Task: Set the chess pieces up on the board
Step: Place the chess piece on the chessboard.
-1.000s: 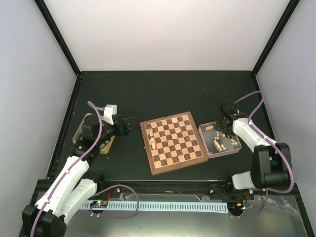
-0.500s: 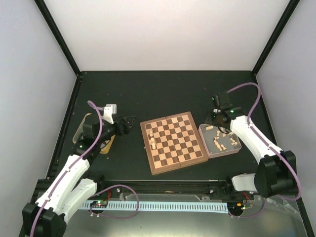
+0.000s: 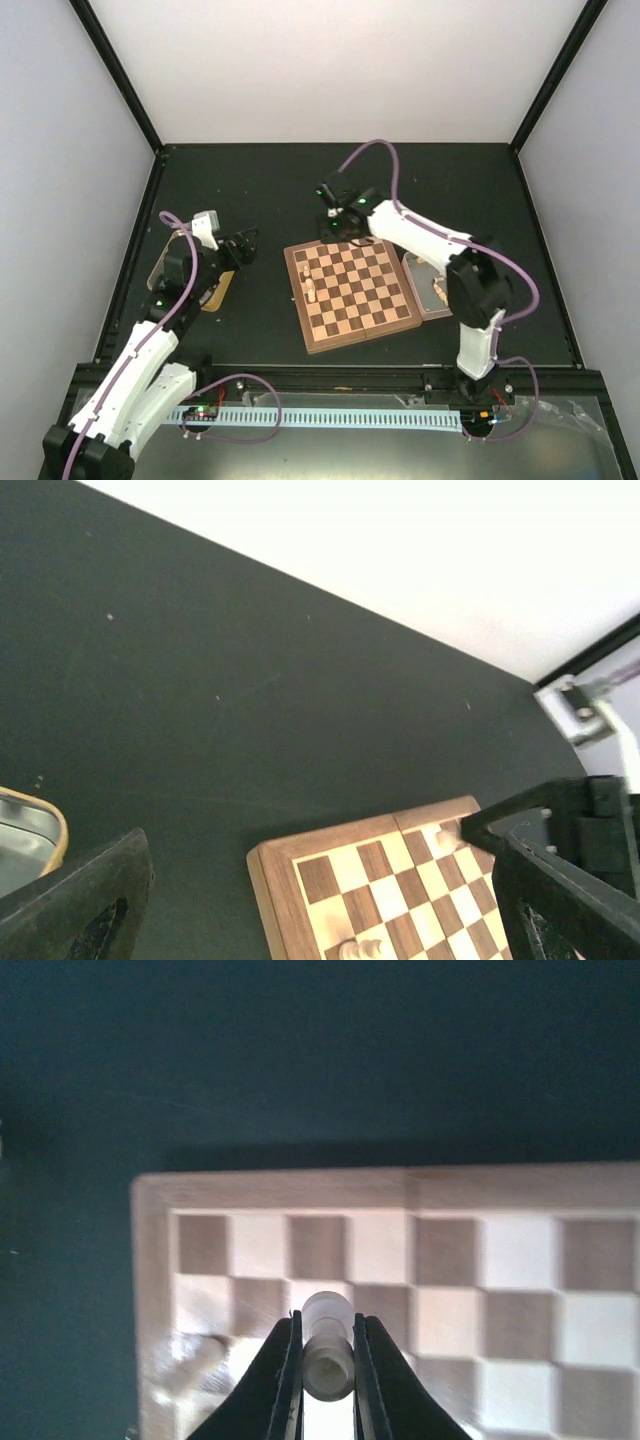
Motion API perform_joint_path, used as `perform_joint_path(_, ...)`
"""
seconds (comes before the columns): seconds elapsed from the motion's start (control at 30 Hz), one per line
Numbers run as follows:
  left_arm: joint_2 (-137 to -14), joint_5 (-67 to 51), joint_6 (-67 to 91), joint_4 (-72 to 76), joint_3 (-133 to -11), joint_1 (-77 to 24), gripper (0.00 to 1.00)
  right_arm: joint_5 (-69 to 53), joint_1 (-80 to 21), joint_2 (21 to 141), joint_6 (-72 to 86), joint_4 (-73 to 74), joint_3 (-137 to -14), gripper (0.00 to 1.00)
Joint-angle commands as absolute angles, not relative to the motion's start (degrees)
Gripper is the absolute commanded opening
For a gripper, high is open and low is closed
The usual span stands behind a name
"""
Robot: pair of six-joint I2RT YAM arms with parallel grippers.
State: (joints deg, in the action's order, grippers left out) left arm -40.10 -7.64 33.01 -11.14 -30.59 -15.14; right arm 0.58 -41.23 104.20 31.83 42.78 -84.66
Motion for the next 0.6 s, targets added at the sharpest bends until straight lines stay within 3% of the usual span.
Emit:
perform_joint_path(0.0, -37.3, -1.4, 33.4, -12.8, -30.5, -15.3, 0.95, 0.6, -45.3, 113.4, 30.5, 48.9, -96.1, 0.08)
perform_joint_path(0.57, -34.7, 4.0, 31.4, -14.3, -30.3, -15.2, 0.97, 7.4, -52.1, 131.8, 30.5, 63.5, -120.2, 0.1)
